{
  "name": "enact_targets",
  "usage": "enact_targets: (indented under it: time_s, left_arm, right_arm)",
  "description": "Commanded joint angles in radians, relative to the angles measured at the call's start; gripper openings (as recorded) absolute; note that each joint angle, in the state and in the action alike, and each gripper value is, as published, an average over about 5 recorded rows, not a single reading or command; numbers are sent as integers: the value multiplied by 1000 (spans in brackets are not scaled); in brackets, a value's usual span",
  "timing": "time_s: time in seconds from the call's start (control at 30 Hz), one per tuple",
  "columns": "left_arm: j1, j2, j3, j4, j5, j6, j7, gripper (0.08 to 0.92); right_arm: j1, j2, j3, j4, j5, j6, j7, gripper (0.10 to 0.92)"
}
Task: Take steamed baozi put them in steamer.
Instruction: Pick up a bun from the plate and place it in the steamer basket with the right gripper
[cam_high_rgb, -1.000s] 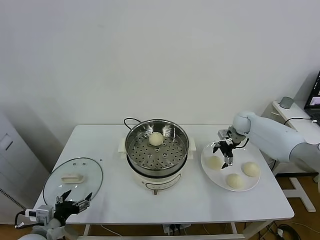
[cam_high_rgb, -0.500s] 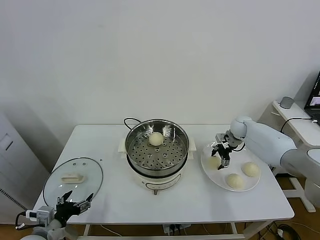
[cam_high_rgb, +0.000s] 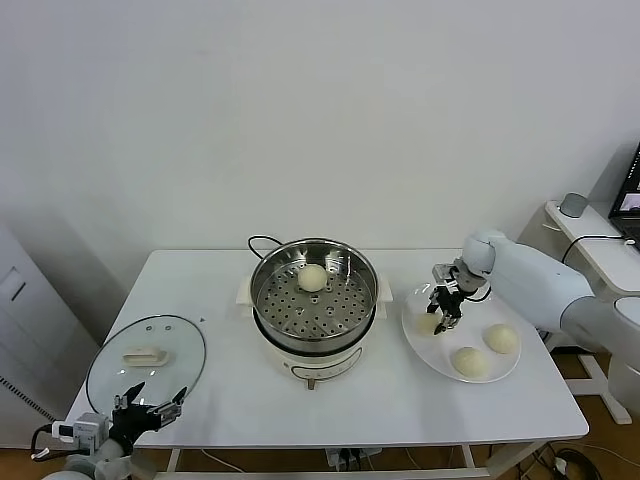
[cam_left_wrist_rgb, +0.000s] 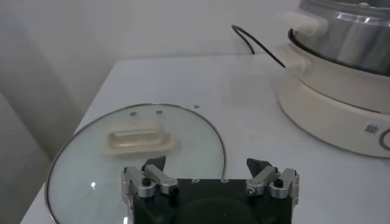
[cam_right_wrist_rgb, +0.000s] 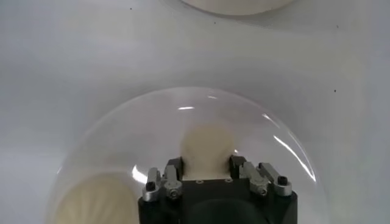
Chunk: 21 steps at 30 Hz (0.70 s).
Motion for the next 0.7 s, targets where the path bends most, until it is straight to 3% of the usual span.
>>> enact_targets:
  time_s: [0.03,0.33,0.7]
  left_arm:
    - [-1,-12,-3,-4,7,11,-4,823]
    - [7,-14,-10,-15,11,9,-6,823]
    - [11,-11,-8,-20,19,8,-6,823]
  right_arm:
    - [303,-72,-252,202,253,-102,-73,467]
    - [590,-89,-436,431,469,-240,-51,473]
    - [714,23,-458,500,621,-390,37,475]
